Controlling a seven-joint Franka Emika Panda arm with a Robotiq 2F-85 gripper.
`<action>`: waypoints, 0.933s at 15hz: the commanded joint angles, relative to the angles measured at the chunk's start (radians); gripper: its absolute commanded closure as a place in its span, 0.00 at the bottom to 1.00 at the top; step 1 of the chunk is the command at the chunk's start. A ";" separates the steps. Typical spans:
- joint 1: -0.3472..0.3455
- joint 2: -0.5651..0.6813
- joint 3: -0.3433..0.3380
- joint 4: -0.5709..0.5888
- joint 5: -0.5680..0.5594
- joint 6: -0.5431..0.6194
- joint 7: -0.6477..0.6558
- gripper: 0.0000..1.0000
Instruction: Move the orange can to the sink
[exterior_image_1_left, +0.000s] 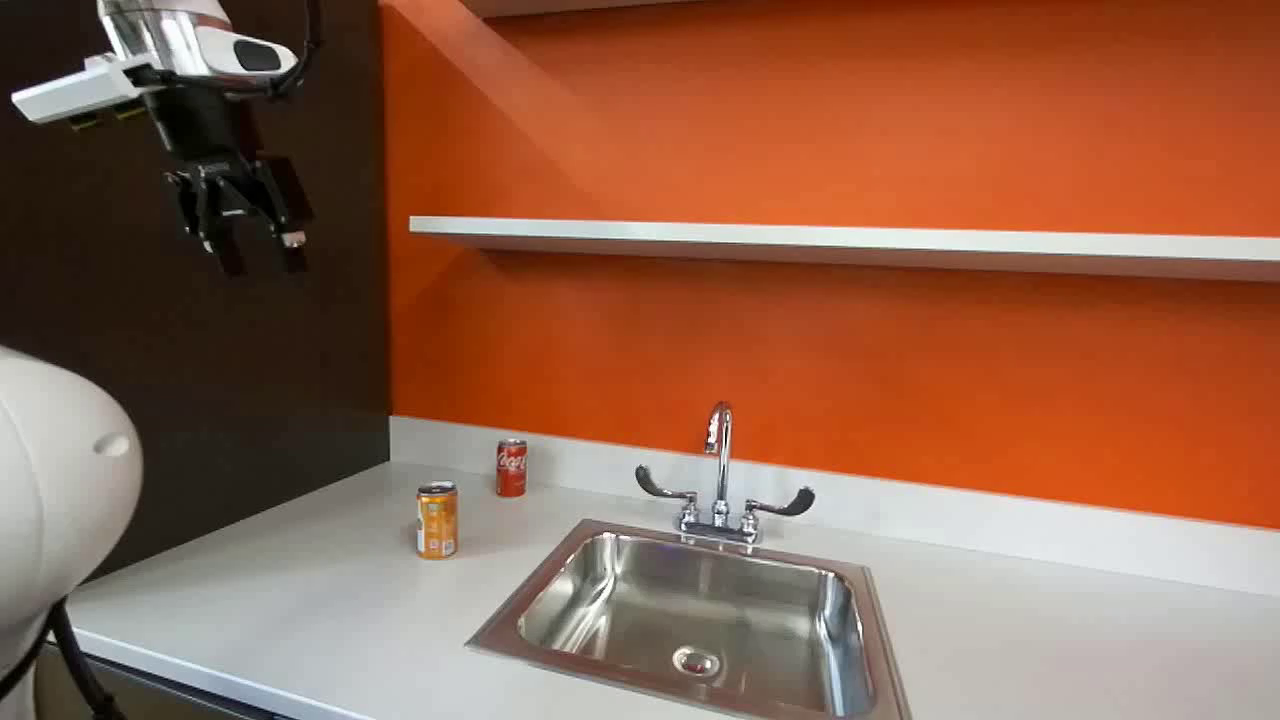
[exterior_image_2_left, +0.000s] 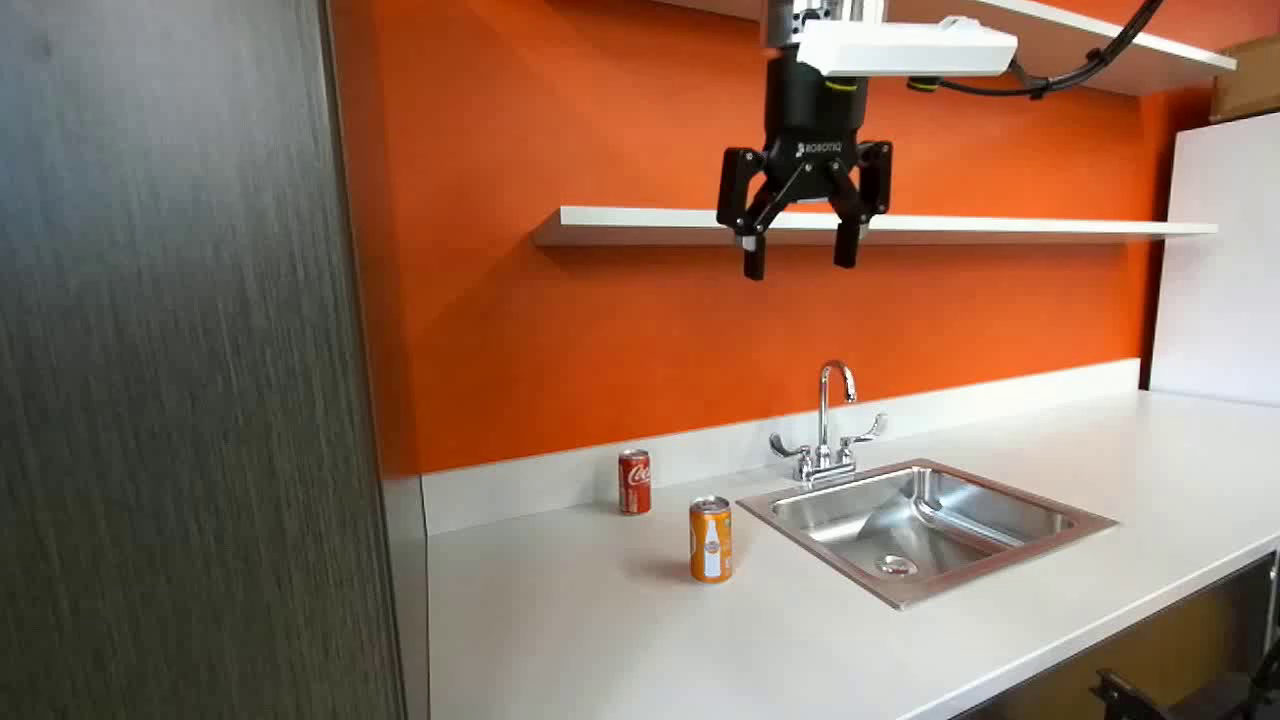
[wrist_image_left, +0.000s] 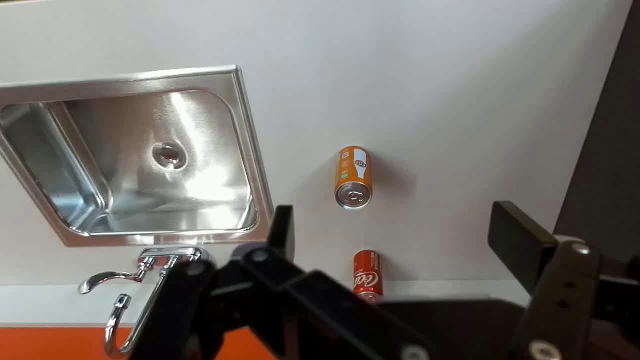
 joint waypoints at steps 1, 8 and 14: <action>0.007 0.004 -0.005 0.003 -0.005 -0.002 0.004 0.00; -0.003 0.119 -0.035 0.031 0.004 0.000 -0.027 0.00; 0.008 0.280 -0.068 0.048 0.029 0.089 -0.026 0.00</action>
